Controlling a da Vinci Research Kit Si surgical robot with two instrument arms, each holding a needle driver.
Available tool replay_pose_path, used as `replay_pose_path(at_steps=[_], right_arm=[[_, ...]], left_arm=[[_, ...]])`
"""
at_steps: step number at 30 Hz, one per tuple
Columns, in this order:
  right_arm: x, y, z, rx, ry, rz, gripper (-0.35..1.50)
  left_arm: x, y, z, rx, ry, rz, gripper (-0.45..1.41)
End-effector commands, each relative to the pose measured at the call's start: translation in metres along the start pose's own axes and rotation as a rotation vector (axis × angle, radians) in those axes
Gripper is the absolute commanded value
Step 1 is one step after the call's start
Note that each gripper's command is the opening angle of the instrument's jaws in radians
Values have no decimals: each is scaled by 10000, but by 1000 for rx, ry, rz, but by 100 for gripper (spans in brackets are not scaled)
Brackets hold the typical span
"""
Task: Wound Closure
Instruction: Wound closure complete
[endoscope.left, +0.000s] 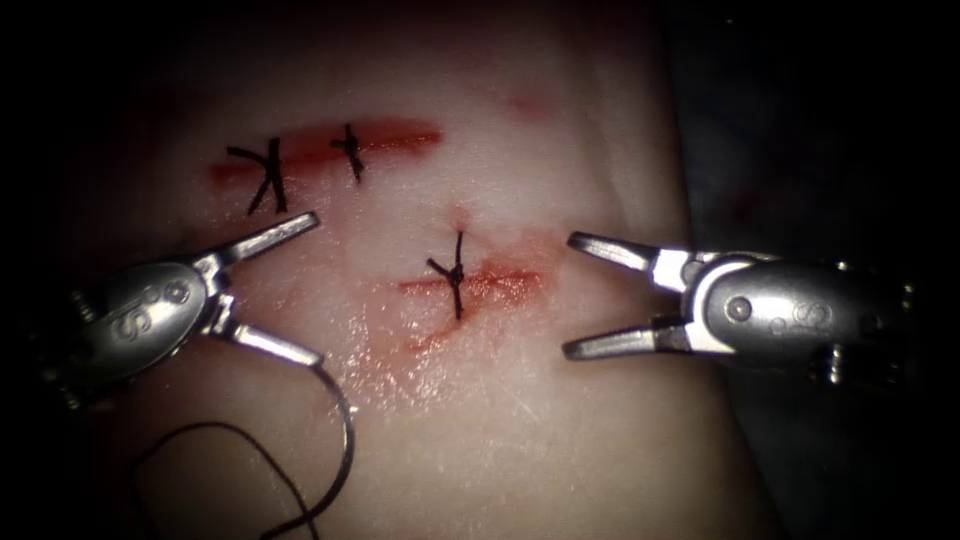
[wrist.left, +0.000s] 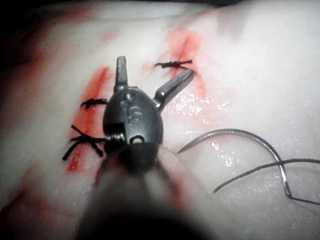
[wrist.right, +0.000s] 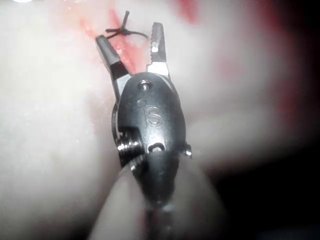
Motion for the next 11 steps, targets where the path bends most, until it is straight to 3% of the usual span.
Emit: replay_pose_path(at_steps=[1,11], right_arm=[[2,3,6,5,0,9,127],[3,-2,1,-5,19,2,123]], left_arm=[[-3,-3,6,0,1,-4,61],[-3,-5,12,4,1,-5,61]])
